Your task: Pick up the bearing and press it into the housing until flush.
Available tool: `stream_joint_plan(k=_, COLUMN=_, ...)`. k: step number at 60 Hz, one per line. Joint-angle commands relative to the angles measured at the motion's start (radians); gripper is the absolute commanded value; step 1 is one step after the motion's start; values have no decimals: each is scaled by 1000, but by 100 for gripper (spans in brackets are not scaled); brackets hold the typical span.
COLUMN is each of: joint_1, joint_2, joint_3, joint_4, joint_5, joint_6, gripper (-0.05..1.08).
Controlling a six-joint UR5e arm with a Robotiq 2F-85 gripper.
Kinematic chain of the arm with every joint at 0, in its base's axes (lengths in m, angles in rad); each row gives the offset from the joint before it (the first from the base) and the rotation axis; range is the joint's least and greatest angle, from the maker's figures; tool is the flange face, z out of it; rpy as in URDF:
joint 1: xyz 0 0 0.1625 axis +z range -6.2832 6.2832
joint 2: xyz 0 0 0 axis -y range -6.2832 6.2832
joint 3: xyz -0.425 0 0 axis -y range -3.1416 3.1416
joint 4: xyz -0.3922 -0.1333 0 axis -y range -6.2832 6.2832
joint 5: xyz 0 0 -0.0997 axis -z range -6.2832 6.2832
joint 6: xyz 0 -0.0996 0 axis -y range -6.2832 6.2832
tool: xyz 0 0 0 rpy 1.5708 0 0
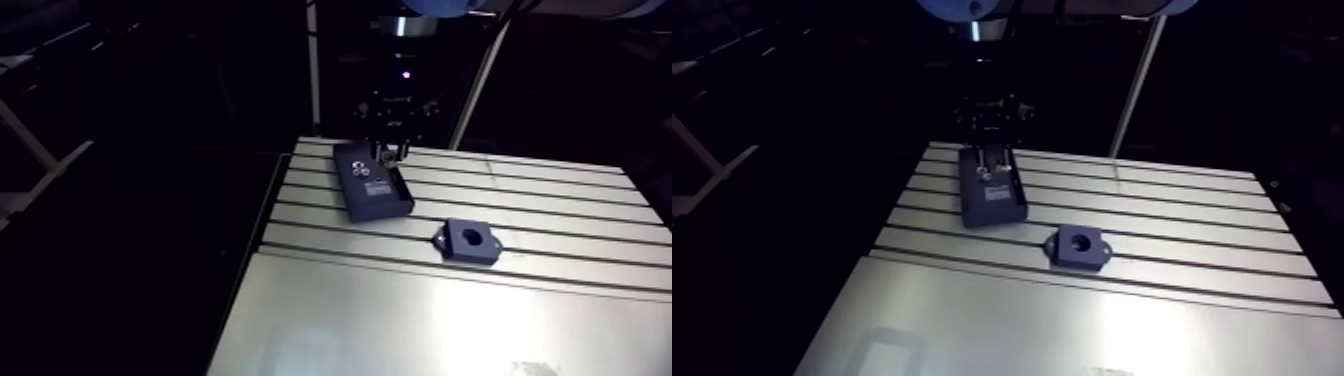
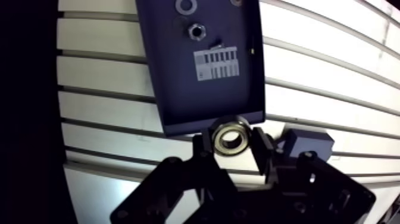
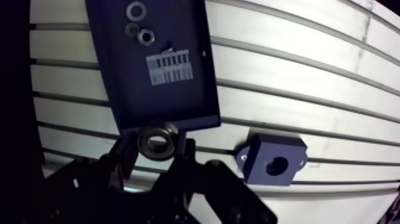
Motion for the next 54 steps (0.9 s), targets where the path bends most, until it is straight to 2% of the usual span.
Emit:
stream_joint_plan(k=1, joint_1=-102, joint_2=-109, joint_3=73, joint_4=34, joint_5=-1, joint_6=-56, gripper=60)
stream_joint_plan(k=13, joint_1=-176, joint_2=-164, joint_3=139, joint_4=33, joint_5=-1, joint_6=-92, gripper=60)
stream_joint_plan(k=20, joint_1=-200, joint_2=-185, joint_3=183, joint_4=24, joint_5=-4, joint_6=-110, gripper=60)
stream_joint_plan(k=35, joint_1=-247, joint_2=-187, joint_3=235, joint_4=6, joint_5=-6, joint_6=-135, gripper=60)
stream_joint_plan(k=45, joint_1=-301, joint_2=-202, joint_3=280, joint_4=-31, joint_5=-6, joint_6=-164, gripper=60)
stream_joint_plan(k=54, joint_1=-307, joint_2=-202, joint_3=305, joint_4=-78, joint_5=-6, joint_6=-164, gripper=60)
